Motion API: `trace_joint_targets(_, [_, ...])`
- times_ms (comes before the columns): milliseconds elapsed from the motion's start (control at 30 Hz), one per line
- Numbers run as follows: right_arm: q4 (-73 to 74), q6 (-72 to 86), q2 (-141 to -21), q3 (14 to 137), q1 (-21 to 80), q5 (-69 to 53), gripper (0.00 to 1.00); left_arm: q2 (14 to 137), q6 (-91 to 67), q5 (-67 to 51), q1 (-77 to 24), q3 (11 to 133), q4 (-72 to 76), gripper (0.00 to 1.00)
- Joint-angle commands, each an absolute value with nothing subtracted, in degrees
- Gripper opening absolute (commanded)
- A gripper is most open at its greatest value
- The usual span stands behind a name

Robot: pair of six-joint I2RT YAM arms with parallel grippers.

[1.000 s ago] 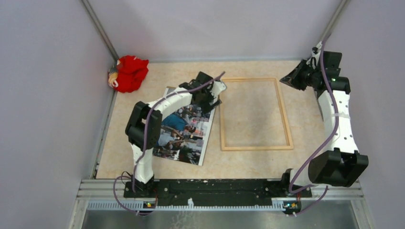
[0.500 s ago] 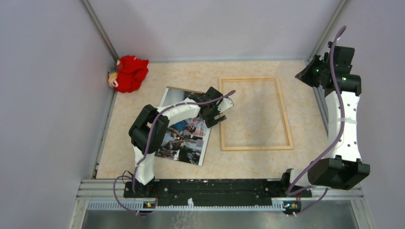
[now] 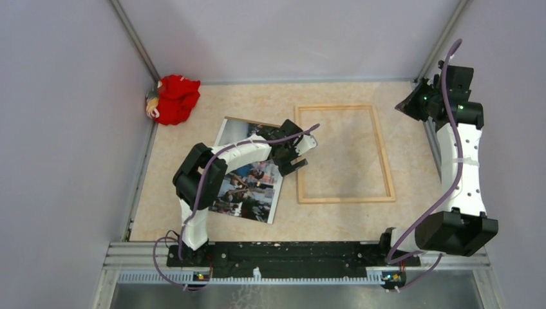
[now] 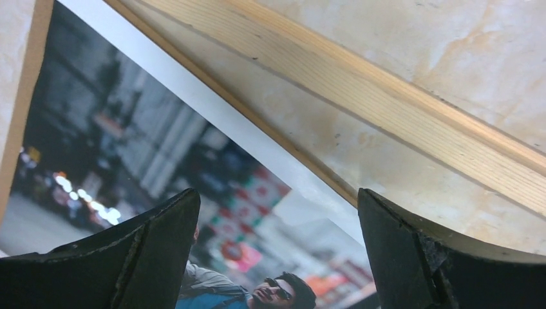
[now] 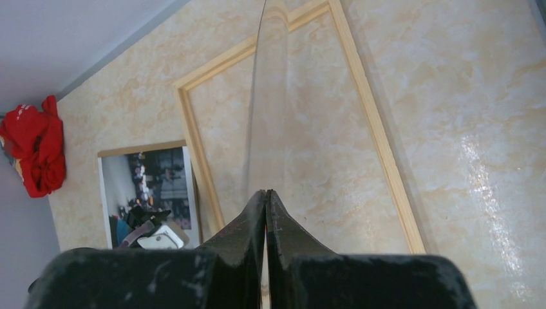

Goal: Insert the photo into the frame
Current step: Pick up the photo frame item at the center of the board.

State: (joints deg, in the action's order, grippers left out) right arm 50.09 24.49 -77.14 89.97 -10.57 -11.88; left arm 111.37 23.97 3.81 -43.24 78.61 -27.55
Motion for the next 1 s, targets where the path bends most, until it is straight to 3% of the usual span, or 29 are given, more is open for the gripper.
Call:
trace_joint_targets(0, [47.2, 24.6, -75.9, 89.7, -10.9, -13.0, 0.0, 107.6, 22.1, 0.4, -43.7, 80.6, -30.5, 0.98])
trace_joint_targets(200, [46.6, 25.0, -75.9, 89.4, -10.9, -13.7, 0.0, 108.9, 22.4, -0.6, -44.2, 76.2, -29.6, 0.98])
trace_joint_targets(633, [45.3, 25.6, -75.7, 88.0, -10.9, -15.3, 0.0, 107.3, 29.4, 17.6, -43.2, 62.7, -18.5, 0.99])
trace_joint_targets(833, [44.1, 26.2, -75.1, 86.5, -10.9, -16.2, 0.0, 105.6, 30.8, 17.4, -40.5, 60.9, -19.0, 0.98])
trace_joint_targets(967, [43.7, 26.4, -74.8, 86.0, -10.9, -16.3, 0.0, 105.2, 28.3, 13.4, -40.3, 65.9, -22.4, 0.99])
